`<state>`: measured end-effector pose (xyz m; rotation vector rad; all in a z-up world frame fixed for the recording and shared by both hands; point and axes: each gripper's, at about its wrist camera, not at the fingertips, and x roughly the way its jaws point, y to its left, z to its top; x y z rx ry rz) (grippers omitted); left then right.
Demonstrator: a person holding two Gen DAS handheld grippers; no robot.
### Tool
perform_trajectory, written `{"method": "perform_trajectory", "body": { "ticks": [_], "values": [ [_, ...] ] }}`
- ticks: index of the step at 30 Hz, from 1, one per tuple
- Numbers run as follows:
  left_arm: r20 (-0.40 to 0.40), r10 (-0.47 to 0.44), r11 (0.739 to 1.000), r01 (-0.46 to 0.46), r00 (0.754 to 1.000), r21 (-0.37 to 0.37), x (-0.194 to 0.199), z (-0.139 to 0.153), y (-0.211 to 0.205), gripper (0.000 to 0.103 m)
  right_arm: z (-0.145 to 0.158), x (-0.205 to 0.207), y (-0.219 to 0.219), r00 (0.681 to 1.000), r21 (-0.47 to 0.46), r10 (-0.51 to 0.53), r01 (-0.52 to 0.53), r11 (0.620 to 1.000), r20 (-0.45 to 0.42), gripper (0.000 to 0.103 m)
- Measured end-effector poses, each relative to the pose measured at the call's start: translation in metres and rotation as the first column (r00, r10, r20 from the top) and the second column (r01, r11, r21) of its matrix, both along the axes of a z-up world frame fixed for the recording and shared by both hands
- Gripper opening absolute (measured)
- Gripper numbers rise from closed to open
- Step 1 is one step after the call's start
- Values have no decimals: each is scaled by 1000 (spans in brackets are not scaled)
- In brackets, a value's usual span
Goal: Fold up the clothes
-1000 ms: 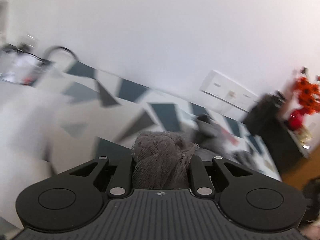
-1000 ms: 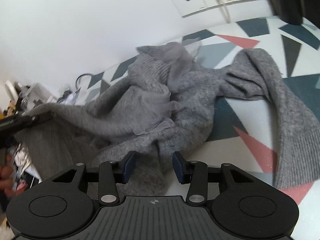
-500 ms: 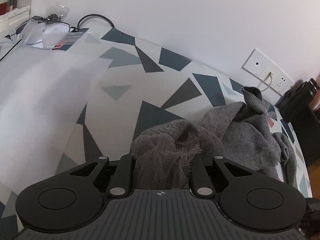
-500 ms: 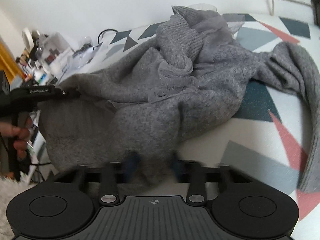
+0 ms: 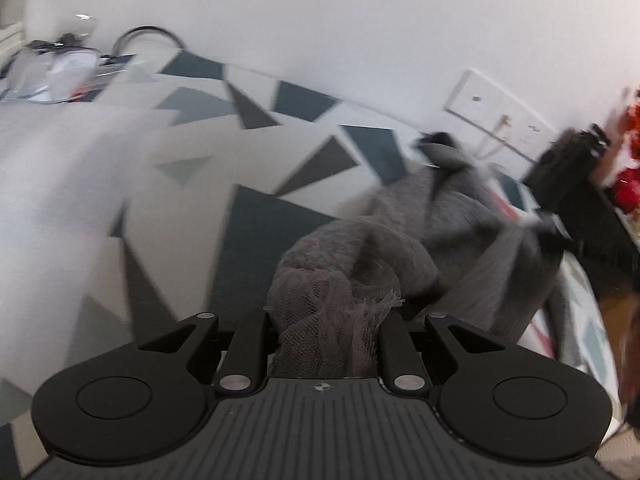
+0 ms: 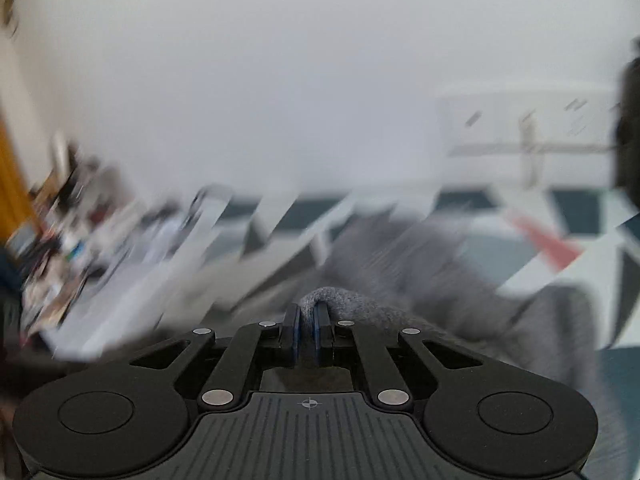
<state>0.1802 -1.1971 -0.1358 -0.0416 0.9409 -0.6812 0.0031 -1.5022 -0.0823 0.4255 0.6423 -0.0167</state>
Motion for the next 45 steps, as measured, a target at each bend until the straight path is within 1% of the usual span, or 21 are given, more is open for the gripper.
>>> {"method": "perform_trajectory", "body": {
  "ticks": [4,7,9,10,11,12,14,17,20,22,26,29,31,33,35,38,40,41,43,44,45],
  "values": [
    [-3,31,998,-31,1000,45,6,-9,10,17,-38,9,27,993,65,83,-77,995,-88,11],
    [-18,36,997,-35,999,71,6,-18,11,17,-43,-3,28,990,115,91,-79,990,-107,18],
    [-32,40,996,-37,999,85,5,-25,11,17,-43,-10,22,990,156,92,-74,985,-110,26],
    [-38,41,995,-38,998,89,4,-27,11,17,-41,-13,18,991,168,84,-66,984,-104,29],
    [-42,41,995,-37,998,92,4,-29,11,17,-39,-16,13,993,173,74,-56,983,-96,35],
    [-44,42,995,-37,998,92,4,-30,11,17,-36,-20,9,994,169,57,-41,985,-89,44],
    [-46,42,995,-38,998,92,5,-31,12,17,-34,-25,0,997,142,15,-4,990,-80,50],
    [-47,42,995,-37,998,90,6,-32,12,17,-37,-34,-14,995,126,-46,57,990,-89,49],
    [-40,38,995,-34,998,94,6,-32,11,17,-49,-38,-22,984,86,-81,95,992,-158,49],
    [-39,37,995,-33,999,95,6,-32,10,17,-55,-39,-20,979,47,-66,77,996,-190,49],
    [-41,36,995,-32,999,93,7,-31,10,17,-58,-38,2,980,-35,23,-30,999,-200,48],
    [-42,32,995,-28,999,94,7,-31,10,17,-61,-30,19,976,-99,54,-76,992,-209,48],
    [-43,31,995,-27,999,93,7,-31,11,17,-64,-25,24,977,-138,43,-73,988,-209,47],
    [-43,28,995,-24,999,93,8,-31,11,17,-67,-20,23,981,-169,-1,-33,985,-196,47],
    [-42,25,995,-21,999,93,8,-31,11,17,-69,-15,14,983,-159,-43,15,987,-177,48],
    [-39,20,995,-16,999,95,7,-30,10,17,-71,-9,7,986,-171,-45,17,985,-159,48],
    [-36,17,995,-14,999,95,7,-30,10,17,-73,-3,8,986,-186,-16,-15,982,-165,46],
    [-35,16,995,-13,999,95,7,-30,10,17,-74,-1,7,986,-185,-9,-23,982,-169,41],
    [-31,9,995,-6,999,96,7,-30,9,17,-76,1,5,985,-170,-12,-18,985,-173,28],
    [-30,4,995,-1,1000,98,7,-30,9,17,-76,1,4,984,-162,-13,-16,987,-175,11],
    [-28,0,995,3,1000,99,7,-30,8,17,-77,0,2,984,-145,-16,-9,989,-175,9]
  ]
}}
